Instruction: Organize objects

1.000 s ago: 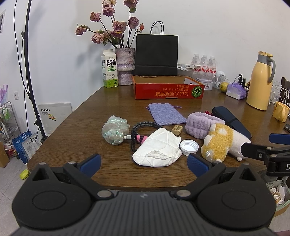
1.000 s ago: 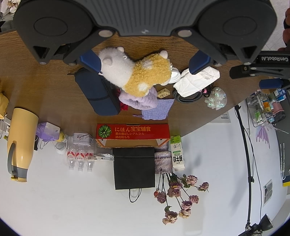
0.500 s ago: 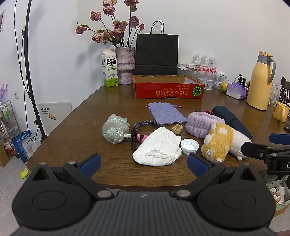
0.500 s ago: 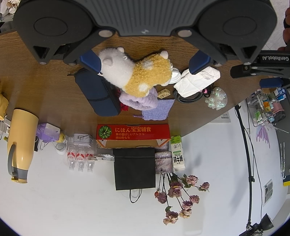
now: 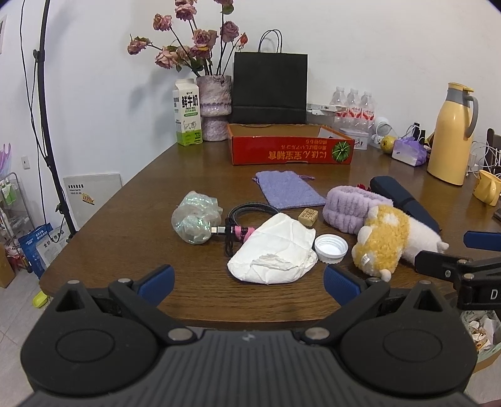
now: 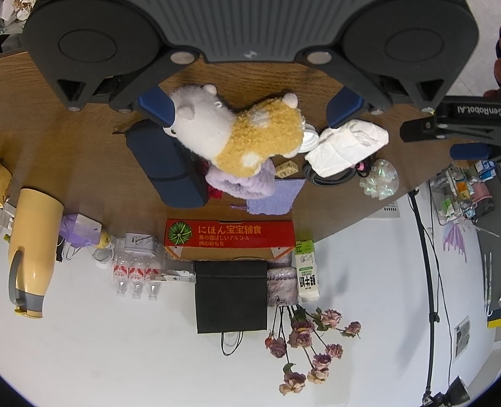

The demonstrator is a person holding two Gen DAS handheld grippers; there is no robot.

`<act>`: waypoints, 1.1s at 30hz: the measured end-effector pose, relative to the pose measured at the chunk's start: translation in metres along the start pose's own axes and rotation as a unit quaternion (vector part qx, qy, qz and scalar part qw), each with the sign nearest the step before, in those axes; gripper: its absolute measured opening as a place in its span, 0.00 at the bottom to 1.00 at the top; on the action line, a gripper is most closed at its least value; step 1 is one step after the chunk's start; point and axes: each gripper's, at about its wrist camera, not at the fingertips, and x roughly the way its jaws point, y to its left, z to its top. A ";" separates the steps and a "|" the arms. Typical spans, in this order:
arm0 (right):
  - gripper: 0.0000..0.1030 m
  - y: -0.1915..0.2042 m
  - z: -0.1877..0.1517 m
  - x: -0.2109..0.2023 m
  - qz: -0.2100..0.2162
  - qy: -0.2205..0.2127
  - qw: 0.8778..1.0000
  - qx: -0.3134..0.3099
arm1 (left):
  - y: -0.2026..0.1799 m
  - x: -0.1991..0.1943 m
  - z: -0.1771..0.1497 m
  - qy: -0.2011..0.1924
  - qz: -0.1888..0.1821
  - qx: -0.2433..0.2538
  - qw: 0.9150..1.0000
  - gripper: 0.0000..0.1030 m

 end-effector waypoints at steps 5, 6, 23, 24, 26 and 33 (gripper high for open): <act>1.00 -0.003 -0.006 0.013 -0.002 0.007 1.000 -0.004 | -0.001 0.012 -0.002 0.006 0.004 0.001 1.000 1.00; 1.00 -0.004 -0.007 0.016 -0.002 0.008 1.000 -0.005 | -0.001 0.015 -0.002 0.008 0.004 0.001 1.000 1.00; 1.00 -0.015 0.005 0.062 0.018 0.004 0.998 -0.060 | 0.000 0.060 0.003 0.036 0.016 0.007 0.999 1.00; 1.00 -0.016 0.008 0.065 0.026 0.005 0.998 -0.062 | 0.001 0.062 0.003 0.037 0.018 0.007 0.999 1.00; 1.00 -0.018 0.011 0.070 0.043 0.007 0.997 -0.068 | 0.002 0.066 0.004 0.041 0.018 0.008 0.999 1.00; 1.00 -0.024 0.020 0.094 0.112 0.035 0.990 -0.074 | 0.002 0.072 0.007 0.043 0.019 0.010 0.999 1.00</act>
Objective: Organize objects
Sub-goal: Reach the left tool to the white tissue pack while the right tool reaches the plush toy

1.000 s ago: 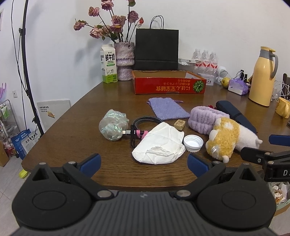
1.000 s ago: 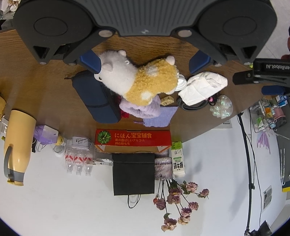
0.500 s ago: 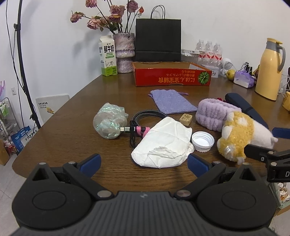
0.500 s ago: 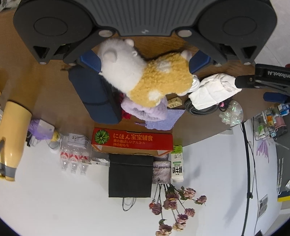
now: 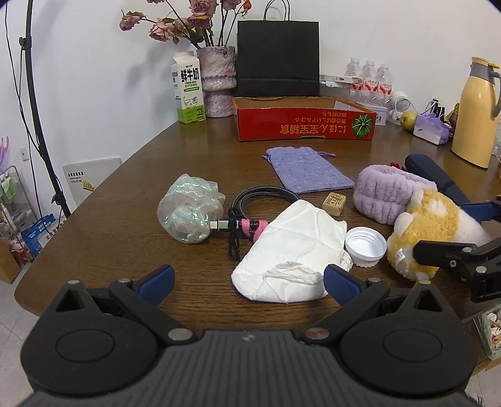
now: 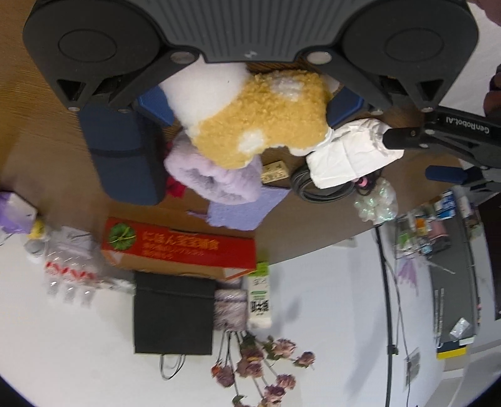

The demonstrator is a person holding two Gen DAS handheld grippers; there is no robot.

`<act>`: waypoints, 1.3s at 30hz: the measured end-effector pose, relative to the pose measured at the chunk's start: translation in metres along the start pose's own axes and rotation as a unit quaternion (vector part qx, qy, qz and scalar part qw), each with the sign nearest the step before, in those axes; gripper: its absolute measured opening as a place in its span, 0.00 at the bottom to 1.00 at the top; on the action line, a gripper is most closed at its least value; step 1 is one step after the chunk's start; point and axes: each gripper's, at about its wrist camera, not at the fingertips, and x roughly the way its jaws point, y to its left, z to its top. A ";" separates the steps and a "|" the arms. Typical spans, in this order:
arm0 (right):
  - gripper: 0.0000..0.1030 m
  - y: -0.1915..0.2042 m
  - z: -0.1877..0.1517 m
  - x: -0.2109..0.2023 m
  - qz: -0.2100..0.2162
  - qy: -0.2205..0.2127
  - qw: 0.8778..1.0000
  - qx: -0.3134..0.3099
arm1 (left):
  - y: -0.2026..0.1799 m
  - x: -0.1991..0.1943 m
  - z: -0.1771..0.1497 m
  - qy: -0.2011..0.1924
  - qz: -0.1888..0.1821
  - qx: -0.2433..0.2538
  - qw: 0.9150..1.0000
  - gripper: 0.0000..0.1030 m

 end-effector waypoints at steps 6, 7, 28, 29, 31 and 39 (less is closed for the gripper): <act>1.00 -0.006 -0.002 0.016 0.032 0.019 0.999 0.016 | -0.002 0.006 0.001 0.001 -0.006 0.015 1.000 1.00; 1.00 -0.005 -0.003 0.015 0.031 0.018 0.999 0.015 | -0.003 0.007 0.001 0.002 -0.008 0.020 1.000 1.00; 0.98 -0.003 -0.011 0.010 0.021 0.010 0.999 0.024 | -0.008 0.046 0.012 0.048 -0.087 0.042 0.994 1.00; 0.98 -0.002 -0.011 0.010 0.020 0.009 0.999 0.024 | -0.008 0.046 0.012 0.047 -0.088 0.044 0.994 1.00; 0.97 -0.001 -0.012 0.009 0.019 0.005 1.000 0.022 | -0.008 0.044 0.010 0.044 -0.087 0.042 0.994 0.99; 0.96 0.000 -0.015 0.006 0.012 -0.005 1.000 0.022 | -0.009 0.030 0.005 0.016 -0.099 0.032 0.994 0.60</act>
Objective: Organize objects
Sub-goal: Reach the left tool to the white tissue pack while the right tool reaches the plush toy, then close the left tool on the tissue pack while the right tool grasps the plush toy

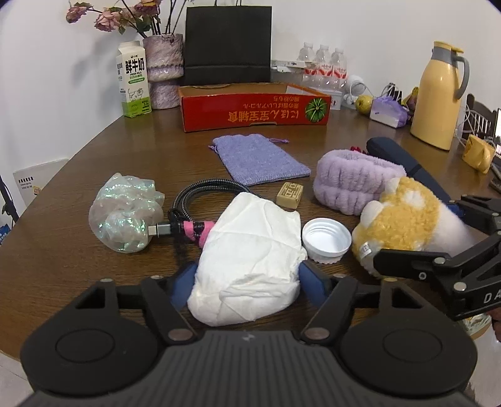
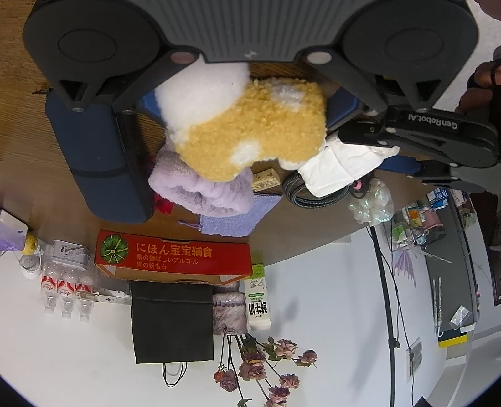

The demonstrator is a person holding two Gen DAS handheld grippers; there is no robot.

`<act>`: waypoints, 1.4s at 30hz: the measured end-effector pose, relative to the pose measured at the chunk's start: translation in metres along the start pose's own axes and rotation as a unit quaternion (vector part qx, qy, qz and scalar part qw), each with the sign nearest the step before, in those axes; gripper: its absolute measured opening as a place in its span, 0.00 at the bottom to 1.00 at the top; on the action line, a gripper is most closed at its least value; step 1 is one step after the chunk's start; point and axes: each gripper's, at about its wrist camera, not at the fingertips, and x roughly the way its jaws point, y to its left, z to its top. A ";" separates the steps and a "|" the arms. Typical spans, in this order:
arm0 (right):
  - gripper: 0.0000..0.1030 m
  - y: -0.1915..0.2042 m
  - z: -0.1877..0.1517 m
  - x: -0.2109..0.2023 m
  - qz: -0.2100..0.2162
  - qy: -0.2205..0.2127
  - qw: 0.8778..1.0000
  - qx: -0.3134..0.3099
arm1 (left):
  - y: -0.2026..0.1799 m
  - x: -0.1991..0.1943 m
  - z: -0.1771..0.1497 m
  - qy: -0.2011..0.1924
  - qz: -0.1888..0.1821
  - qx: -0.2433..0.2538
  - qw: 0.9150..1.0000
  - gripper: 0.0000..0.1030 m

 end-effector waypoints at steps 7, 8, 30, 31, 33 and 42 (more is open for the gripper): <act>0.94 0.002 -0.002 -0.003 -0.007 -0.007 1.000 0.002 | -0.006 -0.006 -0.003 -0.014 0.013 0.009 1.000 0.55; 0.93 0.002 -0.002 -0.004 -0.007 -0.009 1.000 0.004 | -0.007 -0.007 -0.004 -0.015 0.014 0.010 1.000 0.55; 0.89 0.000 -0.009 -0.003 -0.003 0.003 1.000 0.024 | -0.008 -0.020 -0.008 -0.027 0.021 -0.001 0.999 0.58; 0.86 0.000 -0.009 -0.004 -0.001 -0.002 1.000 0.026 | -0.008 -0.021 -0.009 -0.028 0.021 0.000 0.999 0.58; 0.82 -0.001 -0.008 -0.006 0.001 -0.008 1.000 0.029 | -0.008 -0.023 -0.009 -0.032 0.020 0.002 0.999 0.58; 0.80 0.002 -0.005 -0.024 -0.007 -0.041 0.999 0.023 | -0.010 -0.031 -0.004 -0.044 0.024 0.001 0.999 0.58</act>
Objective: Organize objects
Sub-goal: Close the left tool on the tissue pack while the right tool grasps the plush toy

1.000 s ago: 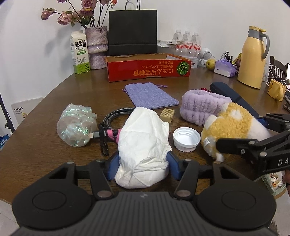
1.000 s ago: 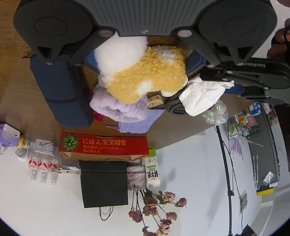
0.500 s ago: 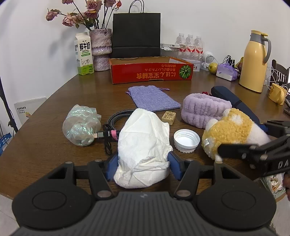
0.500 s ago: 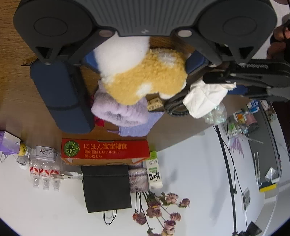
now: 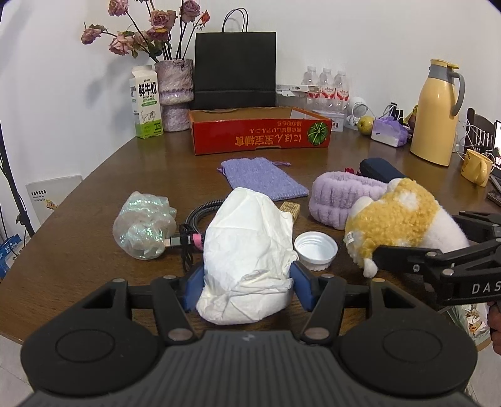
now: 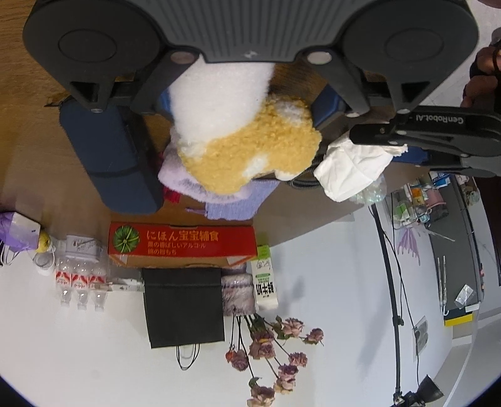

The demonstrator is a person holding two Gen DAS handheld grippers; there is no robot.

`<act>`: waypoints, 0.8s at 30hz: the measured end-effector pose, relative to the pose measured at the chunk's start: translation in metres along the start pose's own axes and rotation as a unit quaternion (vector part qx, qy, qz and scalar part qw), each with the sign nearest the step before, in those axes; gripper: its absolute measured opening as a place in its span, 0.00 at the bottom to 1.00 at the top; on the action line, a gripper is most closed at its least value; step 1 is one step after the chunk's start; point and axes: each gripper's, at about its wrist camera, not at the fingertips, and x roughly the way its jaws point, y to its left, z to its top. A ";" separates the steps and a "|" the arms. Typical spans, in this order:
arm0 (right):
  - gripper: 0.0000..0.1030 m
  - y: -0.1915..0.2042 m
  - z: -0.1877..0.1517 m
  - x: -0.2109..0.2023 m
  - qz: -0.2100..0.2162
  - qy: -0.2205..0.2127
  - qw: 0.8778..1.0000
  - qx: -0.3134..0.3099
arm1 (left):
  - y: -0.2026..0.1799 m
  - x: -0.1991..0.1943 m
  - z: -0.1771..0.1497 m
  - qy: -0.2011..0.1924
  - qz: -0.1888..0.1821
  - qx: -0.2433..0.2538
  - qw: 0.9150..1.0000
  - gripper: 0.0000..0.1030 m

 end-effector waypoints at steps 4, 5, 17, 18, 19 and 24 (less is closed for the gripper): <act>0.80 0.001 0.007 -0.009 -0.004 -0.015 1.000 -0.001 | -0.002 -0.007 0.006 -0.012 0.003 0.000 1.000 0.58; 0.80 0.001 0.008 -0.011 -0.004 -0.017 1.000 -0.002 | -0.002 -0.009 0.008 -0.015 0.003 0.000 1.000 0.58; 0.80 -0.001 0.037 -0.025 -0.011 -0.051 0.999 -0.005 | -0.012 -0.014 0.038 -0.041 0.008 -0.003 0.999 0.58; 0.80 -0.002 0.041 -0.025 -0.013 -0.053 0.999 -0.004 | -0.013 -0.013 0.041 -0.042 0.010 -0.003 0.999 0.58; 0.80 -0.003 0.044 -0.024 -0.014 -0.054 0.998 -0.004 | -0.013 -0.013 0.044 -0.044 0.011 -0.003 0.999 0.58; 0.80 -0.011 0.062 -0.019 -0.015 -0.062 0.998 -0.004 | -0.014 -0.008 0.064 -0.052 0.014 -0.005 0.999 0.58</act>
